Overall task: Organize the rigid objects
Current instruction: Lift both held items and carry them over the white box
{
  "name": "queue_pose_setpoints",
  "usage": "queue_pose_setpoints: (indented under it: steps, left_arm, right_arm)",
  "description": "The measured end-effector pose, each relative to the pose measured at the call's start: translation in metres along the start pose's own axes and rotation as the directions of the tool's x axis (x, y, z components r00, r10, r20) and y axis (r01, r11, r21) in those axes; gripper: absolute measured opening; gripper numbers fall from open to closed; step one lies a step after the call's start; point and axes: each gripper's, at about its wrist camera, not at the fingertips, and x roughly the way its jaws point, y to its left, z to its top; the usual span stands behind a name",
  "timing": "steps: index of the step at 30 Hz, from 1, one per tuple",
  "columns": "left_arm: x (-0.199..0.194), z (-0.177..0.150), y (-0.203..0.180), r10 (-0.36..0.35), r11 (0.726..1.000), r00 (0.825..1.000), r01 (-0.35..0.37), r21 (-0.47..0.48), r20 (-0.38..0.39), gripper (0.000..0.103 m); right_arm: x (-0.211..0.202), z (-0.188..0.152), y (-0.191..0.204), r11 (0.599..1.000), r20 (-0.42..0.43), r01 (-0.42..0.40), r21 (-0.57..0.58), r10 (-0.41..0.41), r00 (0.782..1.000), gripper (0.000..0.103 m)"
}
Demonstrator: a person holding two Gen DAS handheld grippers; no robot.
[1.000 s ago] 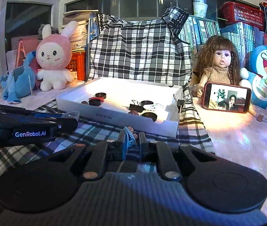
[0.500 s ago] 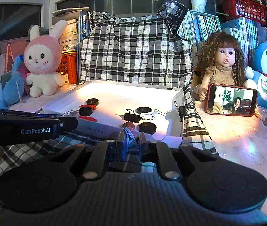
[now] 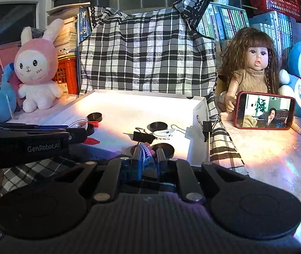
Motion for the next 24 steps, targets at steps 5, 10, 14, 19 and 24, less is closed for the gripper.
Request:
queue_pose_setpoints:
  steps: [5,10,14,19,24]
  left_arm:
    - [0.015,0.006,0.006,0.018,1.000,1.000,-0.018,-0.010,-0.010,0.024]
    - [0.033,0.012,0.014,0.040,0.999,0.999,-0.041,-0.032,-0.027,0.024]
    - [0.045,0.015,0.017,0.059,0.997,0.998,-0.060,-0.039,-0.035,0.024]
    - [0.054,0.017,0.017,0.074,0.997,0.997,-0.075,-0.027,-0.038,0.024]
    - [0.065,0.017,0.019,0.093,0.995,0.994,-0.094,-0.021,-0.049,0.024]
  right_arm:
    - [0.010,0.007,-0.003,1.000,-0.004,0.008,0.013,-0.008,1.000,0.017]
    - [0.024,0.014,-0.007,0.999,-0.016,0.009,0.043,-0.008,1.000,0.017]
    - [0.036,0.017,-0.006,0.999,-0.028,0.019,0.048,-0.018,0.999,0.017]
    - [0.047,0.019,-0.008,0.997,-0.043,0.025,0.067,-0.022,0.999,0.017]
    - [0.059,0.021,-0.013,0.996,-0.064,0.035,0.088,-0.029,0.998,0.017]
